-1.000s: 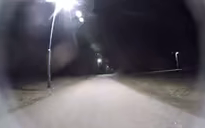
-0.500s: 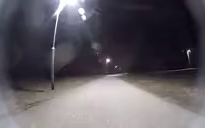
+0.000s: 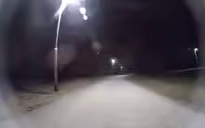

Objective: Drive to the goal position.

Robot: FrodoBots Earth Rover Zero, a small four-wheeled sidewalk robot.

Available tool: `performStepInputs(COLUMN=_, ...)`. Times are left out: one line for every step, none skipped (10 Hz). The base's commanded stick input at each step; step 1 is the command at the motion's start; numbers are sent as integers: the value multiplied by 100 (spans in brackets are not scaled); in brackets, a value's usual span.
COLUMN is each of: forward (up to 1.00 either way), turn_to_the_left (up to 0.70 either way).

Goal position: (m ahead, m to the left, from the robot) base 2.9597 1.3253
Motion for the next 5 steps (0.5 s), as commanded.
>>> performStepInputs(forward=100, turn_to_the_left=0)
performStepInputs(forward=100, turn_to_the_left=0)
performStepInputs(forward=100, turn_to_the_left=0)
performStepInputs(forward=100, turn_to_the_left=0)
performStepInputs(forward=100, turn_to_the_left=-3)
